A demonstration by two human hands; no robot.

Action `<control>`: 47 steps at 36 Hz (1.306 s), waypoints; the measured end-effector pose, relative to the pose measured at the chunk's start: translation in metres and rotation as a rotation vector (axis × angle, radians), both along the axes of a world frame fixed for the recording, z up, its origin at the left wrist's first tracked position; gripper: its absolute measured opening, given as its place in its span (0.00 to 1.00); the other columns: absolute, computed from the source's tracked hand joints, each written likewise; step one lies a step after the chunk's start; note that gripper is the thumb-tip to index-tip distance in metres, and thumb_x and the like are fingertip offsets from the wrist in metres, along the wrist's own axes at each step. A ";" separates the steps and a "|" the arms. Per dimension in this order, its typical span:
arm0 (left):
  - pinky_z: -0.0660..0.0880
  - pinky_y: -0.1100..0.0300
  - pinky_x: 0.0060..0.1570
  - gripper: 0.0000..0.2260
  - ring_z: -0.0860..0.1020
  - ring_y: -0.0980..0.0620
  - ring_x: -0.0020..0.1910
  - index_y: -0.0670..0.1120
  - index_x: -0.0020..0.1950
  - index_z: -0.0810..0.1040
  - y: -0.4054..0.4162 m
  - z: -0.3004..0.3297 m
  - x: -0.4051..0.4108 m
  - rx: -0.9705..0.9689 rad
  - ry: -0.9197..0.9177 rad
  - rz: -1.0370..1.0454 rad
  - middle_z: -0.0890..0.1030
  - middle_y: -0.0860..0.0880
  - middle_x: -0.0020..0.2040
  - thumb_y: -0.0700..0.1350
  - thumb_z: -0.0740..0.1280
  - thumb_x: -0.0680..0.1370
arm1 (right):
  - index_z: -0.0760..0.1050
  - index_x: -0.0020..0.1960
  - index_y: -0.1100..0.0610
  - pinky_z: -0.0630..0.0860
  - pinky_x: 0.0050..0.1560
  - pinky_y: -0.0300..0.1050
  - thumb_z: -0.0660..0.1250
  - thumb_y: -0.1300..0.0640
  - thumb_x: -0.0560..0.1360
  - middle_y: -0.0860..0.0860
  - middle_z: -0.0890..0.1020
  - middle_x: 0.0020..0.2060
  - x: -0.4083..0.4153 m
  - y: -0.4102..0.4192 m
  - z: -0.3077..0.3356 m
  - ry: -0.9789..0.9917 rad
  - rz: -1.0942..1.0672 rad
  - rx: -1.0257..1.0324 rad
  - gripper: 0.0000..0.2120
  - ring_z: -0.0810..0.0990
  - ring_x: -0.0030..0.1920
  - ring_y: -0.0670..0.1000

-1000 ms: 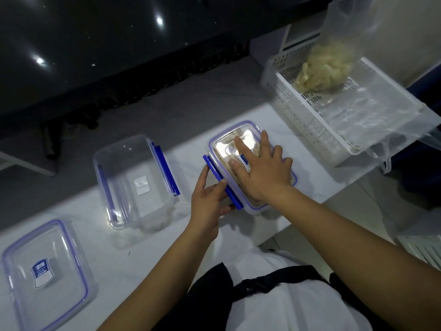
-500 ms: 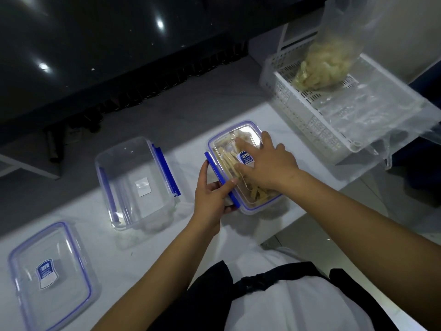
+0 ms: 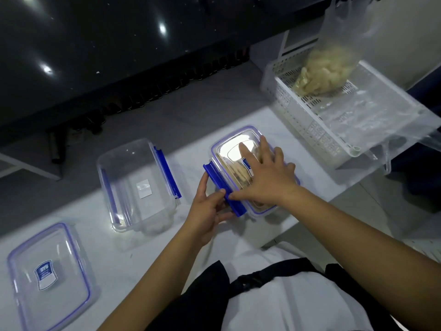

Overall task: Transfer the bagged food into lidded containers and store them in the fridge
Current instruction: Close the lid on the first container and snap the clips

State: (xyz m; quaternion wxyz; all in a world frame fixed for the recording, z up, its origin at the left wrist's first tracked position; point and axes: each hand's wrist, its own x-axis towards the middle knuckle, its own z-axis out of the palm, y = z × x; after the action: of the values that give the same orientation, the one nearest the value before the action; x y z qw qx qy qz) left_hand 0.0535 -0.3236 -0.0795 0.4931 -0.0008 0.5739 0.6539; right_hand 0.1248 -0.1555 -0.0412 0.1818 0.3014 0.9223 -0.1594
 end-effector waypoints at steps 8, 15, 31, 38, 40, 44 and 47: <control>0.83 0.49 0.43 0.28 0.83 0.41 0.57 0.66 0.76 0.61 0.001 -0.004 0.003 0.052 -0.060 0.005 0.84 0.43 0.60 0.39 0.63 0.83 | 0.39 0.77 0.33 0.58 0.70 0.69 0.64 0.23 0.55 0.50 0.41 0.80 0.006 0.006 0.018 0.125 -0.052 0.020 0.58 0.48 0.77 0.66; 0.83 0.48 0.43 0.29 0.84 0.41 0.56 0.65 0.77 0.60 0.001 -0.003 0.001 0.038 -0.070 0.018 0.84 0.44 0.59 0.40 0.64 0.83 | 0.41 0.76 0.31 0.57 0.69 0.68 0.58 0.21 0.53 0.48 0.41 0.80 0.015 0.007 0.031 0.083 0.032 0.138 0.55 0.48 0.77 0.66; 0.83 0.49 0.41 0.29 0.85 0.42 0.54 0.63 0.78 0.60 0.006 -0.003 0.004 0.052 -0.085 0.044 0.86 0.48 0.54 0.39 0.64 0.83 | 0.46 0.77 0.32 0.58 0.68 0.68 0.63 0.24 0.56 0.47 0.48 0.81 0.013 0.003 0.040 0.000 0.032 0.087 0.54 0.52 0.75 0.66; 0.82 0.51 0.40 0.28 0.85 0.43 0.53 0.63 0.77 0.60 0.005 -0.003 0.005 0.065 -0.083 0.052 0.86 0.49 0.54 0.40 0.64 0.83 | 0.49 0.77 0.33 0.57 0.68 0.68 0.60 0.23 0.54 0.47 0.48 0.81 -0.004 -0.001 0.035 0.017 -0.007 0.106 0.53 0.50 0.75 0.67; 0.83 0.50 0.40 0.29 0.85 0.42 0.54 0.63 0.77 0.61 0.005 -0.003 0.005 0.056 -0.086 0.051 0.85 0.47 0.57 0.40 0.64 0.83 | 0.48 0.77 0.33 0.58 0.67 0.69 0.61 0.23 0.56 0.48 0.48 0.81 -0.002 -0.004 0.027 -0.012 0.014 0.122 0.53 0.51 0.75 0.68; 0.83 0.50 0.41 0.29 0.85 0.42 0.54 0.63 0.78 0.60 0.003 -0.005 0.006 0.049 -0.088 0.026 0.86 0.47 0.56 0.39 0.64 0.83 | 0.46 0.76 0.34 0.57 0.68 0.70 0.57 0.21 0.54 0.48 0.47 0.81 0.008 -0.009 0.016 0.006 -0.015 0.139 0.54 0.49 0.75 0.69; 0.82 0.49 0.41 0.29 0.85 0.41 0.54 0.64 0.77 0.60 0.001 -0.006 0.007 0.046 -0.089 0.014 0.85 0.46 0.57 0.39 0.64 0.82 | 0.44 0.77 0.34 0.59 0.68 0.70 0.53 0.20 0.53 0.48 0.46 0.81 0.013 -0.013 0.012 0.008 -0.018 0.164 0.54 0.51 0.75 0.69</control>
State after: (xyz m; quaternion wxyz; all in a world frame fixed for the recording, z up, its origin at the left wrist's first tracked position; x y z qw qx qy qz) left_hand 0.0606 -0.3223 -0.0858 0.5134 -0.0227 0.5363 0.6696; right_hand 0.1376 -0.1690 -0.0287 0.1515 0.3230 0.9302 -0.0860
